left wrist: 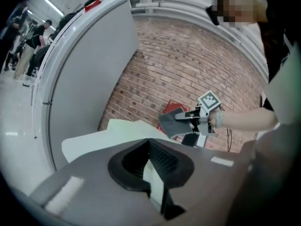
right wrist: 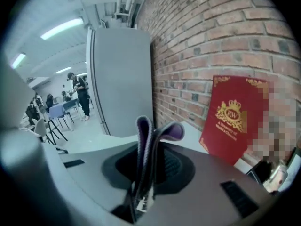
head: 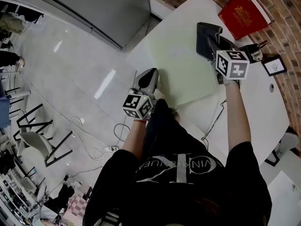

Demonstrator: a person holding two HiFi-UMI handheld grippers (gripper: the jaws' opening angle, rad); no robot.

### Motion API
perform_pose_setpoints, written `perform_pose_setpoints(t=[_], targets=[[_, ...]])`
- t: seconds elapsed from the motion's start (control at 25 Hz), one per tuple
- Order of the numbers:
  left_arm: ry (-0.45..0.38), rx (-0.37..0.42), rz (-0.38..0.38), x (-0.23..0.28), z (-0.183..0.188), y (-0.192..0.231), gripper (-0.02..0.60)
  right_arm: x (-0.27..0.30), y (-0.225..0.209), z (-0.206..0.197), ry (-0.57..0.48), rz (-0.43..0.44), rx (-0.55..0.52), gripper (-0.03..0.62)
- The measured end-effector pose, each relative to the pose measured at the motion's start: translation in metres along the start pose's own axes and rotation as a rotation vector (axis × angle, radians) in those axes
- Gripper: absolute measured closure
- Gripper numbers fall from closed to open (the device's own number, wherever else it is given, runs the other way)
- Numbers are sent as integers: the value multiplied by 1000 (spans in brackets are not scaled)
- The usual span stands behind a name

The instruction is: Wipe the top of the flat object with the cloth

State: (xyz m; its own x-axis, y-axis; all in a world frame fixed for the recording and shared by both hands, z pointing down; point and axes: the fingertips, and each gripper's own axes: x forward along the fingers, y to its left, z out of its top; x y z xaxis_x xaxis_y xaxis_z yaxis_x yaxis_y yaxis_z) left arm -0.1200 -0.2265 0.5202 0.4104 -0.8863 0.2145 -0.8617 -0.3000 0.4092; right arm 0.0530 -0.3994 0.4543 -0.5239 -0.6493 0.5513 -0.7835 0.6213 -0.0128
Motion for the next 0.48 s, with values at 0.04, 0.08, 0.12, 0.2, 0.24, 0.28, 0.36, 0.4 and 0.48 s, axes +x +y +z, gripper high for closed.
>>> perform_pose_setpoints(t=[0.04, 0.08, 0.12, 0.2, 0.24, 0.28, 0.36, 0.4, 0.48], targets=[[-11, 14, 9, -3, 3, 1, 569, -6, 11, 8, -22, 34, 1, 537], [-6, 45, 9, -6, 3, -1, 569, -10, 23, 15, -41, 72, 7, 537], [6, 73, 4, -8, 1, -3, 569, -14, 36, 21, -57, 113, 14, 537], [30, 95, -13, -13, -5, -10, 569, -19, 65, 30, -79, 201, 34, 537], [38, 95, -21, -16, -8, -14, 568, -20, 81, 33, -84, 247, 46, 537], [44, 96, -30, -18, -12, -19, 568, -22, 96, 35, -86, 295, 58, 537], [61, 117, -60, -23, -20, -32, 568, -24, 130, 35, -77, 391, 77, 537], [72, 133, -81, -25, -25, -39, 566, -25, 147, 33, -67, 441, 84, 537], [92, 171, -131, -30, -35, -55, 568, -25, 182, 29, -42, 538, 100, 537]])
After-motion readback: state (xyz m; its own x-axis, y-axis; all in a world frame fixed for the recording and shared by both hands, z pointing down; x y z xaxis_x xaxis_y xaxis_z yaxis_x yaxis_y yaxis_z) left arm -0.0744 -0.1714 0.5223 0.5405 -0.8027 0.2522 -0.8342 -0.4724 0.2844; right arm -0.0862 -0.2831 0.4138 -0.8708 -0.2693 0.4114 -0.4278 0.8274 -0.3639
